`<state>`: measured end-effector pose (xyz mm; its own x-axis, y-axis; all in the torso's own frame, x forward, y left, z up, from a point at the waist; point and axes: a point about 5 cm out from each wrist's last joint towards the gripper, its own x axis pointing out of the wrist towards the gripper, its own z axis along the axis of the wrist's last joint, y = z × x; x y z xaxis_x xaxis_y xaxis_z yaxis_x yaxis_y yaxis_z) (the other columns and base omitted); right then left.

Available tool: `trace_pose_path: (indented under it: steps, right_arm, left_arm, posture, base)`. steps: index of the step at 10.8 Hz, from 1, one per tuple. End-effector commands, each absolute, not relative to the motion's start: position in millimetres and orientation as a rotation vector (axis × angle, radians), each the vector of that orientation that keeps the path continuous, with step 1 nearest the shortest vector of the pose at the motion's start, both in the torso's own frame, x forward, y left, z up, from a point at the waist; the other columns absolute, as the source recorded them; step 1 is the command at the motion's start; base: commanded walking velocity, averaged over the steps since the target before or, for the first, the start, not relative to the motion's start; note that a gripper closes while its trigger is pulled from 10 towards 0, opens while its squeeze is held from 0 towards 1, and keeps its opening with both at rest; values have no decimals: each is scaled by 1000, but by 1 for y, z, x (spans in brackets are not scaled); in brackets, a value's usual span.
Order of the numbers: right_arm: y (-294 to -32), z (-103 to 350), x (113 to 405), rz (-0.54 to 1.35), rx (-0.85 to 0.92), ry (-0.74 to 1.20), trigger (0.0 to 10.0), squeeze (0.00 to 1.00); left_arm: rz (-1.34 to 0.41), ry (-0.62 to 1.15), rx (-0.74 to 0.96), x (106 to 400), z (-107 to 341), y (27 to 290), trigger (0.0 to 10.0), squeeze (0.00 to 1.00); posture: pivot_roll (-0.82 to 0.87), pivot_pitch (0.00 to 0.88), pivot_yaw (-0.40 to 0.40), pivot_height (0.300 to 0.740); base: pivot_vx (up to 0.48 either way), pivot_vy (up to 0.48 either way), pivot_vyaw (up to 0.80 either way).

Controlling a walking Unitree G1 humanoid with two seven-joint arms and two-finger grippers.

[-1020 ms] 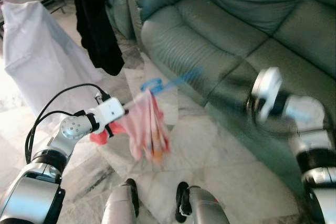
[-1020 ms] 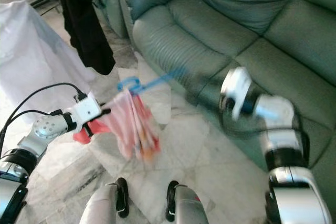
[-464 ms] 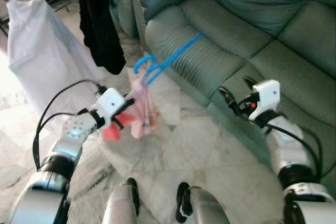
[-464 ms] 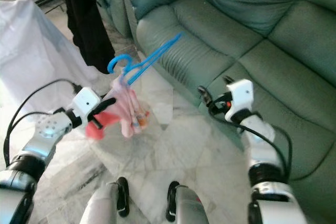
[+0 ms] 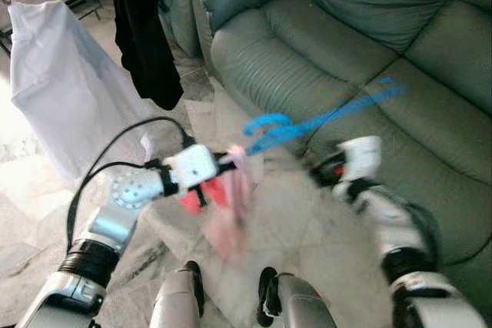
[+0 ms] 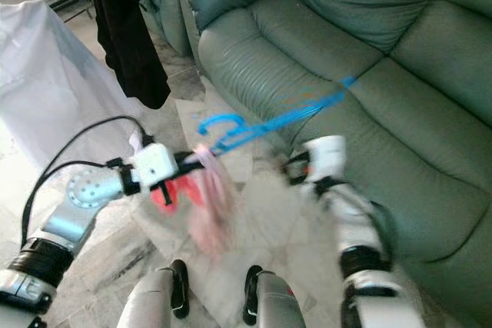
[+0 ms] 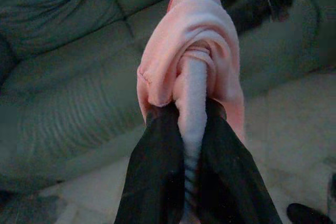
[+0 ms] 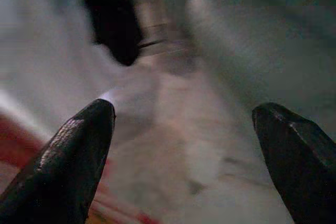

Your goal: Hang hanger

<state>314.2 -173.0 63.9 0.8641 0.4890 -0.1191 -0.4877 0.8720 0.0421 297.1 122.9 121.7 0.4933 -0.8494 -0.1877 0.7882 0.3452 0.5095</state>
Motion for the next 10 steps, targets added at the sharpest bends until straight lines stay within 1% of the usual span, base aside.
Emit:
trace_pose_path:
  steps: [1,2,3,4,5,7,8,9,10]
  right_arm:
    - [-168,61,309,574,7,136,10000,1000]
    - [-160,60,305,643,76,148,10000,1000]
    - [-154,58,300,721,78,169,10000,631]
    - [-154,56,293,791,51,185,10000,290]
    - [-159,56,292,792,39,195,10000,118]
    - [-171,59,297,741,8,203,10000,94]
    - [-171,58,297,742,2,211,10000,90]
    - [-174,45,295,708,-54,286,10000,78]
    - [-179,34,292,671,-99,359,10000,43]
  left_arm:
    - [-1091,-167,600,297,133,114,0,0]
    - [-1092,-222,592,300,146,106,0,0]
    - [-1100,-251,587,301,152,100,0,0]
    - [-1120,-264,583,299,154,94,0,0]
    - [-1135,-268,571,297,156,88,0,0]
    - [-1150,-322,524,293,170,77,0,0]
    - [-1151,-334,517,292,173,75,0,0]
    - [-1141,-383,489,292,188,69,0,0]
    - [-1135,-421,457,291,201,65,0,0]
  posture:
    - [3,216,-23,740]
    - [3,218,-21,740]
    - [1,219,-19,740]
    - [-3,220,-19,740]
    - [-3,220,-19,740]
    - [-8,220,-20,740]
    - [-7,218,-22,740]
    - [-4,218,-26,740]
    - [1,218,-29,740]
  base:
    - [0,0,0]
    - [0,0,0]
    - [0,0,0]
    - [0,0,0]
    - [0,0,0]
    - [0,0,0]
    - [0,0,0]
    - [0,0,0]
    - [0,0,0]
